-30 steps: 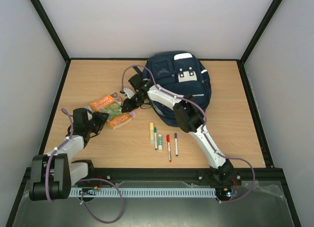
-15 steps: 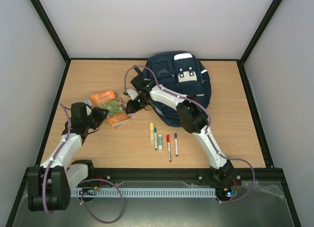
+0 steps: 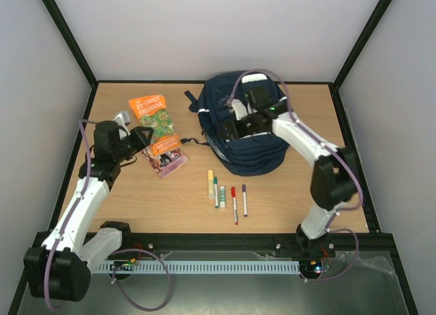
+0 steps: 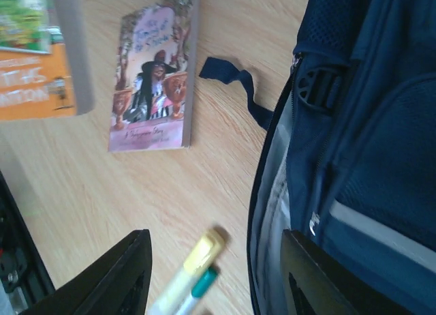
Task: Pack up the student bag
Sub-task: Pick up the book from the center of the board, then place the book in the student bag.
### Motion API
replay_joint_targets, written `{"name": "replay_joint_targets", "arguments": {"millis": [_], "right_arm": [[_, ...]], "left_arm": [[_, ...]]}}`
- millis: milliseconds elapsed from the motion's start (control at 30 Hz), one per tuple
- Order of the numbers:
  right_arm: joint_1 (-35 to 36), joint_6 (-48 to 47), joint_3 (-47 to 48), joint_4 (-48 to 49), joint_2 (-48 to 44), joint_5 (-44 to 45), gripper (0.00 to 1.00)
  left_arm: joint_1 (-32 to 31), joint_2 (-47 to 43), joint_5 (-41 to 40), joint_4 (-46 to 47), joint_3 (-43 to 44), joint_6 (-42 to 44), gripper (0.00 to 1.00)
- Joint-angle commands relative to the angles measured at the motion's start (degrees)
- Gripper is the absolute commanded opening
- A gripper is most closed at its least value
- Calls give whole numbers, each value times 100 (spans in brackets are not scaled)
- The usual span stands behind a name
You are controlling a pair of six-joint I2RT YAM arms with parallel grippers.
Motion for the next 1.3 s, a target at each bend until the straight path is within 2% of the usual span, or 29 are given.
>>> {"name": "replay_joint_targets", "arguments": {"millis": [0, 167, 300, 400, 500, 900, 1033, 1267], "right_arm": [[-298, -353, -835, 188, -1145, -354, 55], [-494, -489, -1686, 444, -2532, -229, 78], [-545, -254, -2337, 902, -3633, 190, 100], [-549, -154, -2630, 1057, -4191, 468, 100], [-557, -66, -2671, 1015, -4281, 399, 100], [-776, 510, -2137, 1392, -3494, -913, 100], [-826, 759, -2147, 1581, -3384, -1075, 100], [-857, 1344, -2288, 2136, -3351, -1640, 100]], "left_arm": [[-717, 389, -95, 306, 710, 385, 2], [-1651, 1101, -97, 636, 1268, 593, 2], [-2012, 1483, 455, 1159, 1394, 525, 2], [-2157, 1627, 1154, 1677, 1341, 490, 2], [-2226, 1638, 1699, 2286, 1166, 460, 2], [-2308, 2010, 3343, 3402, 997, 400, 2], [-2324, 2089, 3600, 3757, 957, 213, 2], [-2328, 1773, 3636, 3483, 1059, 436, 2]]}}
